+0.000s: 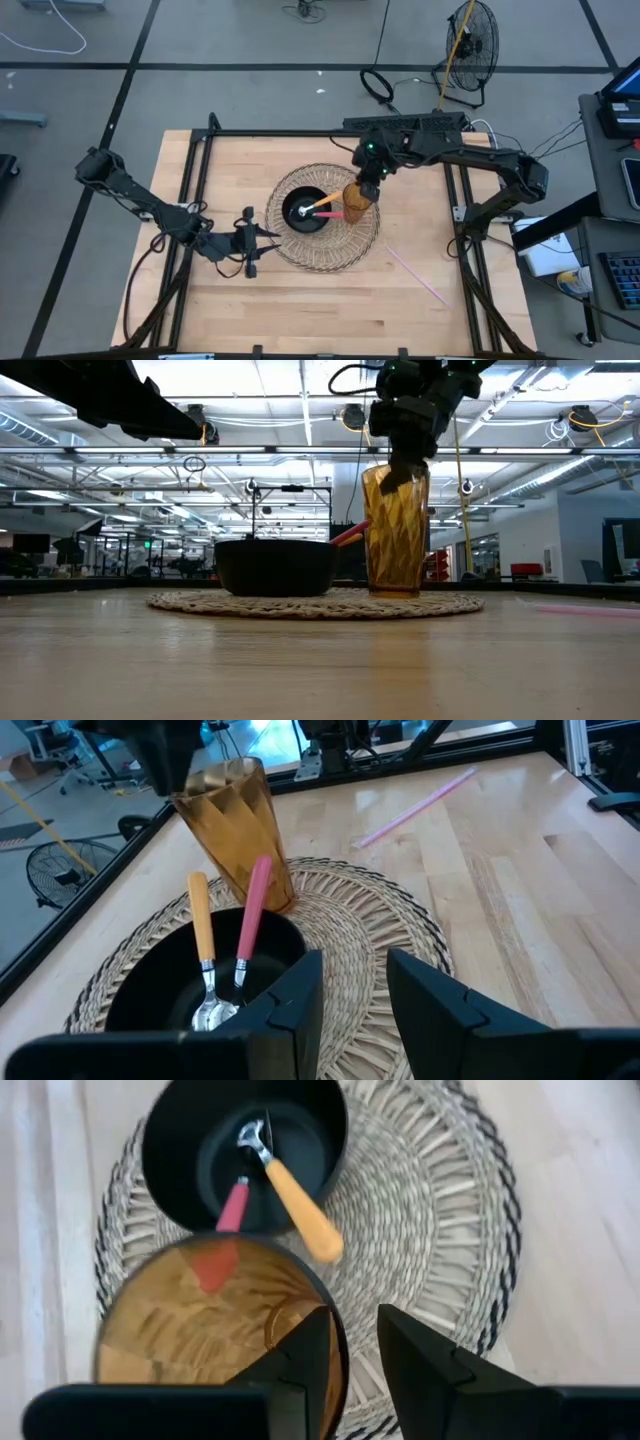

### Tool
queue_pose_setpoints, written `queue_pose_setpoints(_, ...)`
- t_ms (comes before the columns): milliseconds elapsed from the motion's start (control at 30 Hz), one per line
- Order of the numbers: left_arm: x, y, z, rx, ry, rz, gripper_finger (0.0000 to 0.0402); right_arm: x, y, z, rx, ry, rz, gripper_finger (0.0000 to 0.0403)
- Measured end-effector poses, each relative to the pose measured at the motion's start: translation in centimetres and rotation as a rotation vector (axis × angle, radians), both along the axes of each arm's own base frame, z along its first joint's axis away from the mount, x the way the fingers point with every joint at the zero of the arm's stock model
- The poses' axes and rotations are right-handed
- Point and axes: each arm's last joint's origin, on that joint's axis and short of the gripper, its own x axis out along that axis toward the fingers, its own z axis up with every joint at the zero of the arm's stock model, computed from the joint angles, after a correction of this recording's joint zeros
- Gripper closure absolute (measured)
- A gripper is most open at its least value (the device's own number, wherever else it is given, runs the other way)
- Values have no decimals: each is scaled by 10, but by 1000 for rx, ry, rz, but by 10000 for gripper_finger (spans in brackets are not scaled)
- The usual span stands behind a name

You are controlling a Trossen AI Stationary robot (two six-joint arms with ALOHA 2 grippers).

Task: Pick & Place Utensil
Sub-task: Put the yellow glass on the right side of the brown mat, then put the purple straw into the yellow glass

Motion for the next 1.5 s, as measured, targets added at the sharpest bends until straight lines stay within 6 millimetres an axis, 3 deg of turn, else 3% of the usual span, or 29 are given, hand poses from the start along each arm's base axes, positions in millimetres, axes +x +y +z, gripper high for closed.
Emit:
queue_pose_setpoints(433, -1, 0, -2, -4, 14, 4, 282, -4, 6, 19, -13, 27, 20, 312)
queue_pose_setpoints(700, -1, 0, -2, -5, 18, 6, 282, -27, 13, 54, -106, -59, -24, 313)
queue_pose_setpoints(967, -1, 0, -2, -5, 17, 6, 282, -60, 54, 80, -68, -70, -1, 315)
queue_pose_setpoints(1267, -1, 0, -2, -3, 17, 5, 282, -68, 118, 63, -56, 109, -19, 316)
queue_pose_setpoints(1500, -1, 0, -2, -5, 17, 6, 282, -73, 149, 18, -11, 218, -93, 316)
